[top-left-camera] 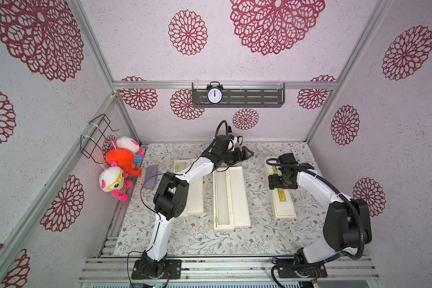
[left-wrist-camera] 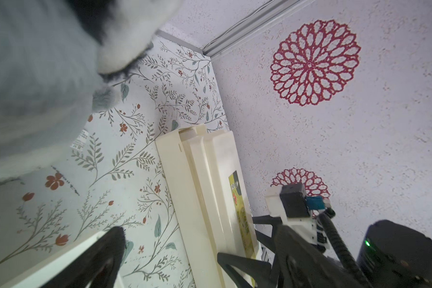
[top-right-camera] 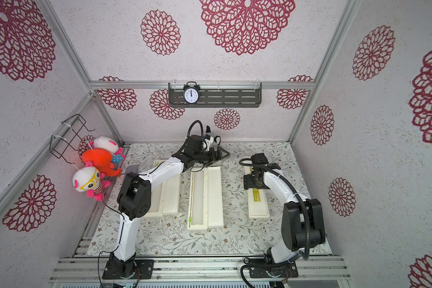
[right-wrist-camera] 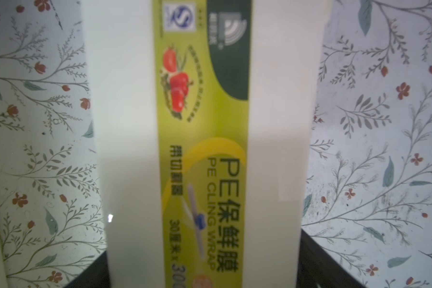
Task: Put plastic wrap rolls into dispensers
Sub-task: Close the lid on the plastic wrap cutting box.
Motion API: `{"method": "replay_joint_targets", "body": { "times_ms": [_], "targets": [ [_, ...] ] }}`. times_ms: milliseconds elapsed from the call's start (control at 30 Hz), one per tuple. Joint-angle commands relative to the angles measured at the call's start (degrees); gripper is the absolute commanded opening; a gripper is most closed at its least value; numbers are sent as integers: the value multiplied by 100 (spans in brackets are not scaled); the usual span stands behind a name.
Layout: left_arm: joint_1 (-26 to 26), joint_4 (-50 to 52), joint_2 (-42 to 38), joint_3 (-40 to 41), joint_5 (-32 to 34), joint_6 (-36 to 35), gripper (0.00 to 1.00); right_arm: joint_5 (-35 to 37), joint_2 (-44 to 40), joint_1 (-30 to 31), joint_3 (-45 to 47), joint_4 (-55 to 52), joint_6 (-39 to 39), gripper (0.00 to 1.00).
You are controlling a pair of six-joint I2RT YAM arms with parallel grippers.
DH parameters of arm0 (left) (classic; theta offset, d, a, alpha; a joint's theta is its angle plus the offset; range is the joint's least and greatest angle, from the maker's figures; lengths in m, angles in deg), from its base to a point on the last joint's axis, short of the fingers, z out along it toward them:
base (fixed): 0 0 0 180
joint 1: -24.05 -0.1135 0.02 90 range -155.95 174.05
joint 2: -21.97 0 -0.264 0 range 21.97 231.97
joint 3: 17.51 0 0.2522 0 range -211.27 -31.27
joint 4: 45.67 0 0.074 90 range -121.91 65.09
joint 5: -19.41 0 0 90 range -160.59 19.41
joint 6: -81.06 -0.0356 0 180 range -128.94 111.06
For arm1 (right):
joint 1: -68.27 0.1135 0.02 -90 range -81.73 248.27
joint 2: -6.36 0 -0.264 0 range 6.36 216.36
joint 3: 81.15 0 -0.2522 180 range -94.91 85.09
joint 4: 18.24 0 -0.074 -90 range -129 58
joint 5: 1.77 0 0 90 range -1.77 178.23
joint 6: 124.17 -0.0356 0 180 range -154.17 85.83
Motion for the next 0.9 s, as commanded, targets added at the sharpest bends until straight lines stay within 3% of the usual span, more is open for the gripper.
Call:
{"method": "replay_joint_targets", "body": {
  "times_ms": [0,500,867],
  "targets": [
    [161,25,329,-235,-22,323,100,432,-246,8,23,300,-91,83],
    [584,412,1445,-1619,-697,649,99,204,208,-138,32,646,499,85],
    [741,560,1910,-2102,-705,889,97,-131,379,-400,141,774,640,85]
  ]
}}
